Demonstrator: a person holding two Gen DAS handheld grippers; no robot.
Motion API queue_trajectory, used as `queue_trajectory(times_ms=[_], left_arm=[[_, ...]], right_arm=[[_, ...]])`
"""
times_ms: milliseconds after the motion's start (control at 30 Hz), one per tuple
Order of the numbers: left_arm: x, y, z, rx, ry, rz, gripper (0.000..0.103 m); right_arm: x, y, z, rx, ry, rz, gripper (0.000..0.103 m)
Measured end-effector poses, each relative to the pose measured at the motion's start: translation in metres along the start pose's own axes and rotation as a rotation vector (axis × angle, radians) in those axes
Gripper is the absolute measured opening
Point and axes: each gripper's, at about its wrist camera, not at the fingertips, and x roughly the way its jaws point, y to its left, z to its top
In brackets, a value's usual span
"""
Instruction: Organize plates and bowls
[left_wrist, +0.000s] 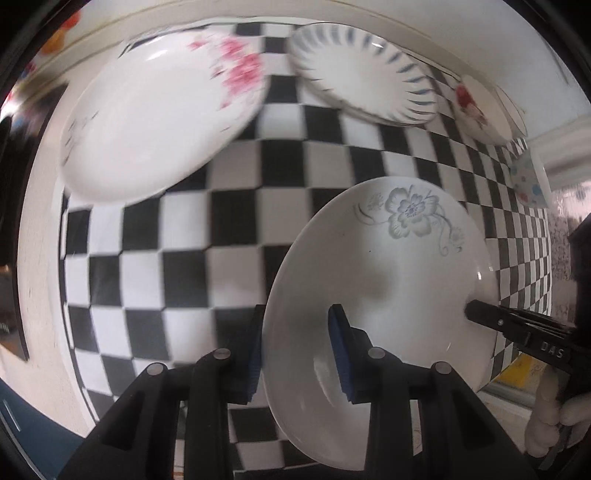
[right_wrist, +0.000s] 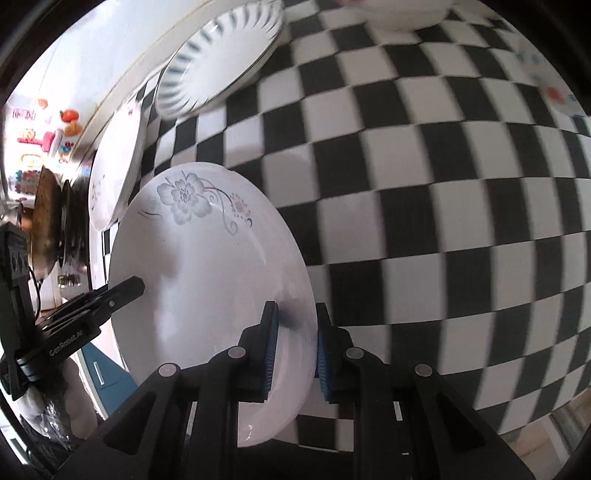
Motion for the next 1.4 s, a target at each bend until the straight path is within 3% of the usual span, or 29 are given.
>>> queue_trajectory(times_ms=[500, 1200, 1300, 1400], left_arm=[[0.040, -0.096, 0.026, 0.108, 0.067, 0.023, 0.031], [0.041, -0.075, 0.019, 0.062, 0.083, 0.037, 0.032], [0.033, -0.073, 0.001, 0.059, 0.041, 0.099, 0.032], [0.006, -0.056, -0.002, 0.026, -0.009, 0.102, 0.032]], right_arm=[[-0.031, -0.107, 0.014, 0.070, -0.015, -0.032, 0.021], [-0.021, -0.107, 0.021, 0.029, 0.050, -0.038, 0.021], [-0.028, -0.110, 0.023, 0.045, 0.055, -0.027, 0.021], [-0.048, -0.108, 0.025, 0.037, 0.008, -0.046, 0.029]])
